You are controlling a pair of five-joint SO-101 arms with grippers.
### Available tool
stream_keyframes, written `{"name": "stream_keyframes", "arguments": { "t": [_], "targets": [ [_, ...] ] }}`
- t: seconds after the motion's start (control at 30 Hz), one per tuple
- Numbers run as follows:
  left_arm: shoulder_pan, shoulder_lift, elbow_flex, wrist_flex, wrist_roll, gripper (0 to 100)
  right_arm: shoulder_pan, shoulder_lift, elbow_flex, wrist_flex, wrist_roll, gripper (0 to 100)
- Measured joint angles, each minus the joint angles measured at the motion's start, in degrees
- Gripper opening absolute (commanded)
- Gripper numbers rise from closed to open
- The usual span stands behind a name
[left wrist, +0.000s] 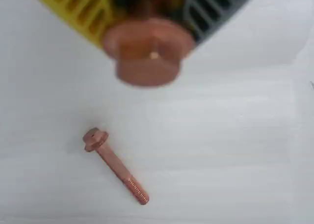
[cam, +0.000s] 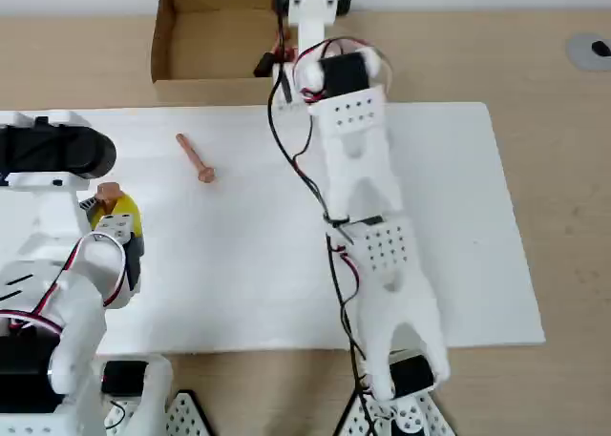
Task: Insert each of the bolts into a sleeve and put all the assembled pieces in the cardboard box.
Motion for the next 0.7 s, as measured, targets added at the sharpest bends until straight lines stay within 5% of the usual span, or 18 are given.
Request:
{"name": "stream_keyframes", "arguments": {
  "t": [0.3,0.7],
  "targets": [
    [0.00,0.00,0.00,0.00,0.00,1,0.00,-30.33,6.15,0.00,5.71,1.0],
    [0.00,-5.10,0.00,-2.46,0.00,1,0.00,-88.88,70.15,0.00,7.74,1.0]
  ]
}}
